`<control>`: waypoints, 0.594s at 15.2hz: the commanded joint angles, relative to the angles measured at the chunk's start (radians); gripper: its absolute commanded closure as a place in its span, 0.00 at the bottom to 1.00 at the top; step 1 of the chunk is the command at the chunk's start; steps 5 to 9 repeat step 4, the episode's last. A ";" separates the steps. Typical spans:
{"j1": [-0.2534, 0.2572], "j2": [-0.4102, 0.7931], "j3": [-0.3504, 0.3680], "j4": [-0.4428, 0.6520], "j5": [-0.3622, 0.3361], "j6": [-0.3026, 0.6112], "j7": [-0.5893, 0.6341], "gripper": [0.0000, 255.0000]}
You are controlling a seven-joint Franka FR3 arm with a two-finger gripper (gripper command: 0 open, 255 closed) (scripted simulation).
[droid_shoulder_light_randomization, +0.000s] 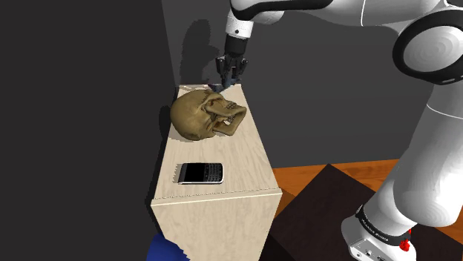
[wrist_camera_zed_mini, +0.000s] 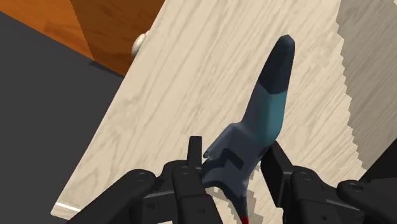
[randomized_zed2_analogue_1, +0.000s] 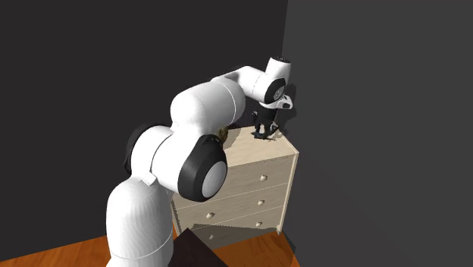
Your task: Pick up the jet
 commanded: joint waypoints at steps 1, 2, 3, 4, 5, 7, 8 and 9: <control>-0.001 0.004 -0.001 0.030 -0.001 -0.027 0.003 1.00; -0.002 0.006 -0.001 0.047 -0.001 -0.041 0.005 1.00; -0.002 0.006 -0.001 0.049 -0.001 -0.043 0.006 1.00; -0.002 0.006 -0.001 0.049 -0.001 -0.043 0.006 1.00; -0.002 0.006 -0.001 0.049 -0.001 -0.043 0.006 1.00; -0.002 0.006 -0.001 0.049 -0.001 -0.043 0.006 1.00; -0.002 0.006 -0.001 0.049 -0.001 -0.043 0.006 1.00; -0.002 0.006 -0.001 0.049 -0.001 -0.043 0.006 1.00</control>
